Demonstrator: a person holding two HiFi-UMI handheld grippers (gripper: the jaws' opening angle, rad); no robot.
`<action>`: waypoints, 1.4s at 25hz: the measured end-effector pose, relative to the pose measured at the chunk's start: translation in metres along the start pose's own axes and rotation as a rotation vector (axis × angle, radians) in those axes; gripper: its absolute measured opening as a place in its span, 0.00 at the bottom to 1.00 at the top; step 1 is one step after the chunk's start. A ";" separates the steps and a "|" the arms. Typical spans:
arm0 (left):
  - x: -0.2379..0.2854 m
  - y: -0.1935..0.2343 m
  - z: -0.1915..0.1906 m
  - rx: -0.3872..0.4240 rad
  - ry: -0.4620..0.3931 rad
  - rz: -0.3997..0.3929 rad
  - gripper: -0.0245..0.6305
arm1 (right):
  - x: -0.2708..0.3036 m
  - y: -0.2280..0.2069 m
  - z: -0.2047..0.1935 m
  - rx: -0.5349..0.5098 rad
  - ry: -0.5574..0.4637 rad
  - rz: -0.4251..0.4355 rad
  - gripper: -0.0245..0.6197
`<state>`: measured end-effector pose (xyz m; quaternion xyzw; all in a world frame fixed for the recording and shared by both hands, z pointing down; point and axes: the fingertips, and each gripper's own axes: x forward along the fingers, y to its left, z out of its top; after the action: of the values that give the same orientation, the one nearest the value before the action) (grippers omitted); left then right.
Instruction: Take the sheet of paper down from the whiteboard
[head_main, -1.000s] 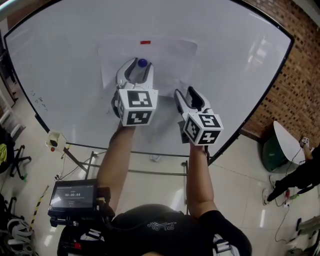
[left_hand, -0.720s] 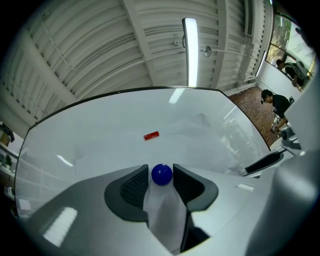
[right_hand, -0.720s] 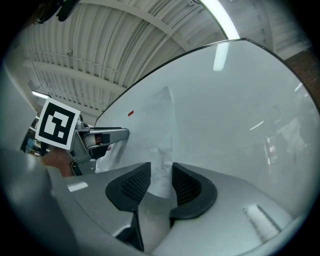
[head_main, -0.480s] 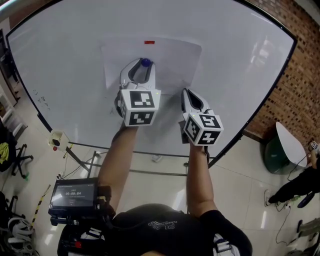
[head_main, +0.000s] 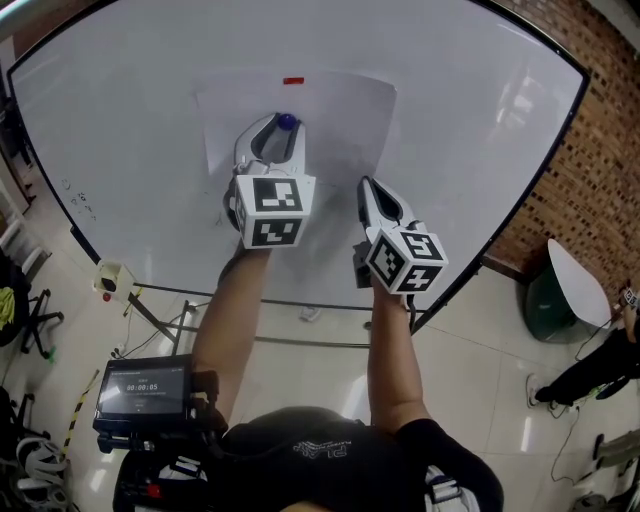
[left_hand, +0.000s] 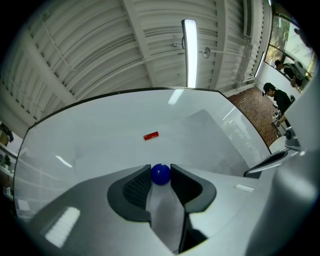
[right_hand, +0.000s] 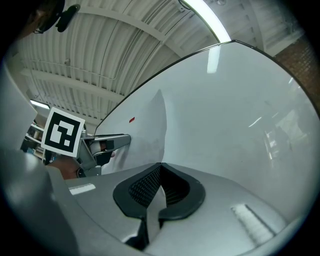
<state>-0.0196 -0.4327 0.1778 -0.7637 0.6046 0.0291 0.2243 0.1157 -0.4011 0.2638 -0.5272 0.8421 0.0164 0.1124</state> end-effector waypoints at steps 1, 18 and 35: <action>0.000 0.000 0.000 -0.015 0.000 -0.004 0.23 | -0.001 0.000 0.000 -0.005 0.001 -0.003 0.05; -0.100 -0.010 -0.054 -0.207 0.149 -0.001 0.23 | -0.074 0.000 -0.039 -0.124 0.118 -0.103 0.06; -0.235 -0.011 -0.102 -0.227 0.245 0.062 0.23 | -0.156 0.054 -0.095 -0.197 0.201 -0.089 0.06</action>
<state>-0.0947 -0.2556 0.3468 -0.7631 0.6433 0.0109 0.0601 0.1162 -0.2534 0.3840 -0.5715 0.8192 0.0410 -0.0243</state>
